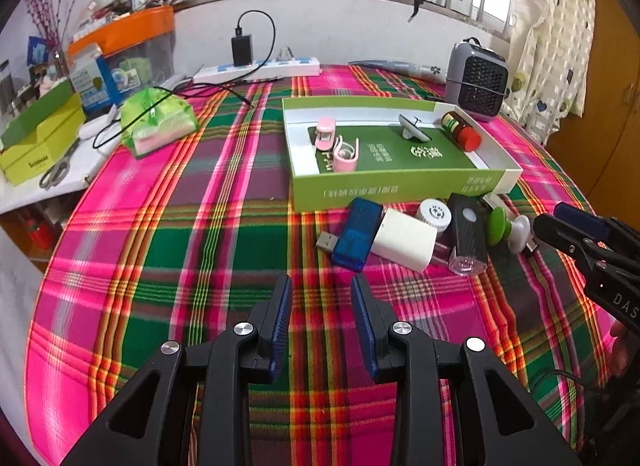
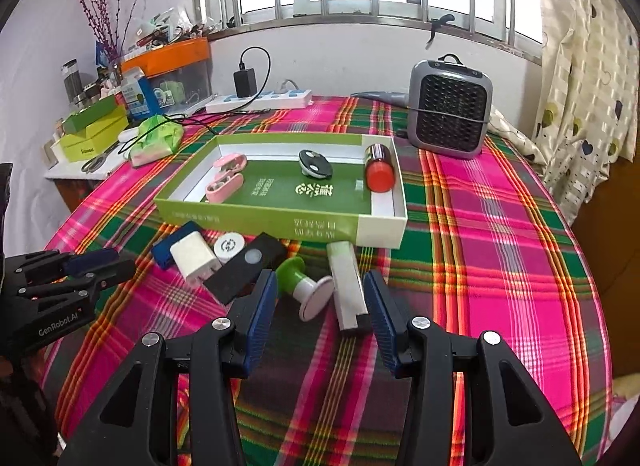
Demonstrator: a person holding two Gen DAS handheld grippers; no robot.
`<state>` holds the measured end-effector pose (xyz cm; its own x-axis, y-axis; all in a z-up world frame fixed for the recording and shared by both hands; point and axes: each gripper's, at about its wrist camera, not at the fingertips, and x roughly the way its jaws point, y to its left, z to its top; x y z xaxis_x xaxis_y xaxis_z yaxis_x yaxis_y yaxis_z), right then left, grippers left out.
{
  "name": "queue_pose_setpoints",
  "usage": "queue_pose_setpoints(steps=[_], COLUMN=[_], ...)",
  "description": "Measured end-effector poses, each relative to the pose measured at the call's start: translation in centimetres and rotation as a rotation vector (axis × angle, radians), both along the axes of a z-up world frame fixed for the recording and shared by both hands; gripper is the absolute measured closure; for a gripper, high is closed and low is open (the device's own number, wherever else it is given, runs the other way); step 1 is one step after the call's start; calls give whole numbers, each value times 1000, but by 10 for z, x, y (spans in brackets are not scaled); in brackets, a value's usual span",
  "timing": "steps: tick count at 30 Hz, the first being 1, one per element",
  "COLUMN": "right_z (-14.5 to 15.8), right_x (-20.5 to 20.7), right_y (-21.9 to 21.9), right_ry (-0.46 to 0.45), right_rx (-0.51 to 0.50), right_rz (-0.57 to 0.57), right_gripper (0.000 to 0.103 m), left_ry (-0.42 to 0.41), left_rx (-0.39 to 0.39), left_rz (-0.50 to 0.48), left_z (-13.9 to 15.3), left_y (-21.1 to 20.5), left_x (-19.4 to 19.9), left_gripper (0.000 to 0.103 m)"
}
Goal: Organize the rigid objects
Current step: 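Withdraw both open tools from the green box, then move the left tool to the blue USB drive while the right tool nears the silver stapler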
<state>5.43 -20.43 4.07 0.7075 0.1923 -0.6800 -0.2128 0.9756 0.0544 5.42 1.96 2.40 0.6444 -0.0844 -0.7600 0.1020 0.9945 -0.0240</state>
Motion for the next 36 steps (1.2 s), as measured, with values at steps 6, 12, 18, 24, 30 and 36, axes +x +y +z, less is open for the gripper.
queue_pose_setpoints(steps=[6, 12, 18, 24, 30, 36], right_z=[-6, -13, -16, -24, -30, -31], right_x=[-5, -4, 3, 14, 24, 31], right_y=[-4, -12, -20, -21, -17, -16], right_ry=[20, 53, 78, 127, 153, 160], right_rx=[6, 21, 11, -22, -67, -77], right_rz=[-8, -28, -54, -56, -46, -37], right_gripper=[56, 56, 56, 56, 56, 56], left_ry=[13, 30, 51, 58, 63, 65], left_rx=[-30, -76, -102, -100, -111, -131], left_rz=[-10, -16, -21, -28, -33, -60], left_z=[-7, -11, -15, -15, -14, -14], left_y=[5, 11, 16, 14, 14, 11], left_x=[-6, -7, -2, 4, 9, 13], left_gripper=[74, 74, 74, 73, 73, 68])
